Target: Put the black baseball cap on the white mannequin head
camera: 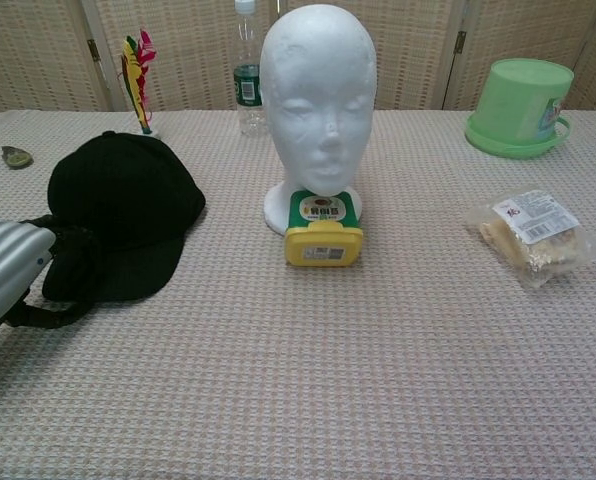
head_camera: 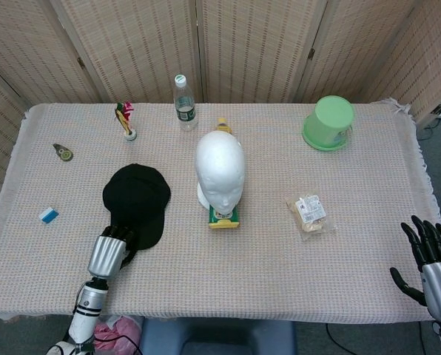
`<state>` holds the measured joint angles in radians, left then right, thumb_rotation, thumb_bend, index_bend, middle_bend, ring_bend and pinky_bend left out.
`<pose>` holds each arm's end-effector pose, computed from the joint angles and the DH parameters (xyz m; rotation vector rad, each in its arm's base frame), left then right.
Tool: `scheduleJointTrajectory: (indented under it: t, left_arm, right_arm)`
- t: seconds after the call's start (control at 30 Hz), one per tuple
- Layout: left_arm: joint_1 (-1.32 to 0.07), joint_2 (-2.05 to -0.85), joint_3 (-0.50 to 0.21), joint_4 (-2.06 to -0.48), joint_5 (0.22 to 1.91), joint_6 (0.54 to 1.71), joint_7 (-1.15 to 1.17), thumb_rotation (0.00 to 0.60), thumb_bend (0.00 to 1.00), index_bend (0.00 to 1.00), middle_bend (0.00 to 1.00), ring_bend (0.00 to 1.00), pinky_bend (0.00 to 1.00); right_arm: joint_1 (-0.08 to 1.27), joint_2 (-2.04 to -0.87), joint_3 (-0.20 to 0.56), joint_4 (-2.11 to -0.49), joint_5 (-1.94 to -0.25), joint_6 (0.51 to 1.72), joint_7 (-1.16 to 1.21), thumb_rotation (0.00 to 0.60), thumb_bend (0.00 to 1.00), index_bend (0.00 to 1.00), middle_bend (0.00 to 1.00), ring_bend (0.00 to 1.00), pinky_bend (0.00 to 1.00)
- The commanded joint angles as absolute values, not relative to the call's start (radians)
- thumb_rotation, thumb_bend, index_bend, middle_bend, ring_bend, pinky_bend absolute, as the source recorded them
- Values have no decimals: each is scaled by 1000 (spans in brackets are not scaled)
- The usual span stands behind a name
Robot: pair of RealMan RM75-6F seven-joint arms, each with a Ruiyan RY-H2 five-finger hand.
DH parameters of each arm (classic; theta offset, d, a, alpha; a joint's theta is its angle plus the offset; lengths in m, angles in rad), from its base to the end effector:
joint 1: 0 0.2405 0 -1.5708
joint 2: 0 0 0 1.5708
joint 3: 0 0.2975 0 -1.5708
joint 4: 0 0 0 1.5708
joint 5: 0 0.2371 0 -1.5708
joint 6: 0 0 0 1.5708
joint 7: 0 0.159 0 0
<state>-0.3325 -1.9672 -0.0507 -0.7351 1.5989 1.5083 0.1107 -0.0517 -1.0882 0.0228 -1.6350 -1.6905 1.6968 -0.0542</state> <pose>-0.3034 0.2814 -0.0922 -1.5868 -0.5870 -1.0230 -0.3407 -0.1441 0.1757 1.3805 -0.7342 0.9745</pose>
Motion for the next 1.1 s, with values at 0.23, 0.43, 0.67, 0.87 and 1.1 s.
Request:
scheduleJointTrajectory:
  t: [0.23, 0.43, 0.67, 0.87, 1.1]
  left_arm:
    - [-331, -2032, -51, -626, 1589, 1519, 87, 600, 281, 490, 521, 347, 484]
    - [-331, -2074, -66, -552, 1601, 1621, 80, 600, 364, 557, 575, 398, 530]
    - [-337, -2116, -89, -465, 1594, 1697, 72, 600, 459, 590, 603, 419, 540]
    - [-343, -2133, -99, -411, 1582, 1718, 77, 600, 467, 588, 603, 419, 540]
    - [-365, -2121, -120, -375, 1579, 1809, 111, 600, 469, 589, 603, 419, 540]
  right_arm:
    - [-52, -1088, 21, -1636, -1693, 1696, -59, 600, 217, 0, 0, 0, 0]
    - [-54, -1088, 18, -1637, -1701, 1699, -61, 600, 217, 0, 0, 0, 0]
    - [-52, -1089, 17, -1636, -1702, 1693, -66, 600, 217, 0, 0, 0, 0]
    - [-50, -1090, 16, -1638, -1701, 1688, -72, 600, 217, 0, 0, 0, 0]
    - [-49, -1089, 16, -1639, -1699, 1685, -73, 600, 217, 0, 0, 0, 0]
